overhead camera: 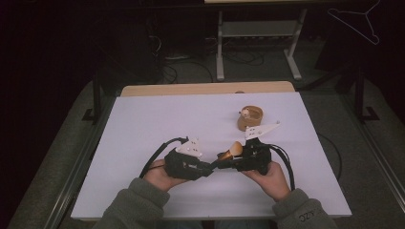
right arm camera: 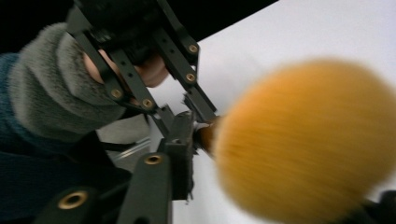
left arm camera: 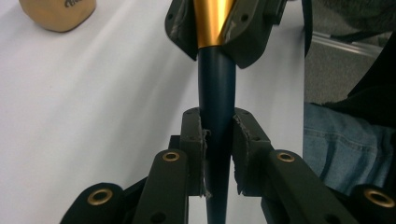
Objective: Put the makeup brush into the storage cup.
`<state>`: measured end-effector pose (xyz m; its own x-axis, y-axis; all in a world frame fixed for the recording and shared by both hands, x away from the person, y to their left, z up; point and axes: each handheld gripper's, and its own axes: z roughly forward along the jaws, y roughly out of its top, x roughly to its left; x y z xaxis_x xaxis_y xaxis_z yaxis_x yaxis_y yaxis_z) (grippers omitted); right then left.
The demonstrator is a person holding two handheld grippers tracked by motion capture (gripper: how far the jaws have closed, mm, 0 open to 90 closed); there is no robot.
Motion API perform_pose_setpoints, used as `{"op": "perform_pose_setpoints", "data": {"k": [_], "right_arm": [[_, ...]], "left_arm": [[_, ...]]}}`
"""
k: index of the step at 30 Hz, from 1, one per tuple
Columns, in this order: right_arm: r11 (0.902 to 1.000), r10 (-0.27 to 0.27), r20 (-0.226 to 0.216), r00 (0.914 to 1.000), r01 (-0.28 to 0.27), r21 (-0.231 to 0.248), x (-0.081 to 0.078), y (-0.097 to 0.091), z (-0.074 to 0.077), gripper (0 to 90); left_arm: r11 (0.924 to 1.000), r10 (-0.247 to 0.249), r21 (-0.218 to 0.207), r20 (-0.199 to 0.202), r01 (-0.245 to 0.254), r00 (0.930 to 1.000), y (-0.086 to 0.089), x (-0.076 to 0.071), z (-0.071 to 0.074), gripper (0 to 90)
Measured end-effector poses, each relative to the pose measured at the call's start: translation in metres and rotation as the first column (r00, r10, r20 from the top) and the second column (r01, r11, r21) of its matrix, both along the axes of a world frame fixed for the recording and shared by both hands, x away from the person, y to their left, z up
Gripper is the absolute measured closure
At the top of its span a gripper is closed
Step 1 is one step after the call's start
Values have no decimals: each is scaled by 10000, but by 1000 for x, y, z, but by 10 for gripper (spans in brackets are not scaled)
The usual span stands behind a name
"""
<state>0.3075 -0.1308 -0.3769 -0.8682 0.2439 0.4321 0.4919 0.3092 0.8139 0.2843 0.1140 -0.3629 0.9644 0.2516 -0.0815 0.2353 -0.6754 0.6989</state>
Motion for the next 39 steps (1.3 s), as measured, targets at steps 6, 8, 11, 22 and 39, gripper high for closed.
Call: {"op": "perform_pose_setpoints", "data": {"k": [6, 8, 11, 22, 39], "right_arm": [[9991, 268, 66, 9996, -266, -330, -3, 4, 3, 704], [9989, 281, 74, 9996, -278, -377, -3, 4, 4, 705], [9977, 318, 278, 9991, -301, -611, -4, 2, 7, 705], [9878, 25, 623, 9981, 73, -1557, -2, -4, 18, 707], [9751, -423, 997, 9941, 628, -2127, 8, -14, 31, 706]], "left_arm": [[9998, -99, 174, -12, 99, 10000, -5, -2, -5, 740], [9998, -126, 151, -3, 126, 9999, -4, -2, -5, 731], [9999, -44, 122, 17, 43, 10000, -1, -2, -4, 690], [9992, 391, 74, 64, -392, 9992, 18, -5, -6, 632], [9893, 1457, -78, 309, -1455, 9889, 61, -14, -13, 557]]}}
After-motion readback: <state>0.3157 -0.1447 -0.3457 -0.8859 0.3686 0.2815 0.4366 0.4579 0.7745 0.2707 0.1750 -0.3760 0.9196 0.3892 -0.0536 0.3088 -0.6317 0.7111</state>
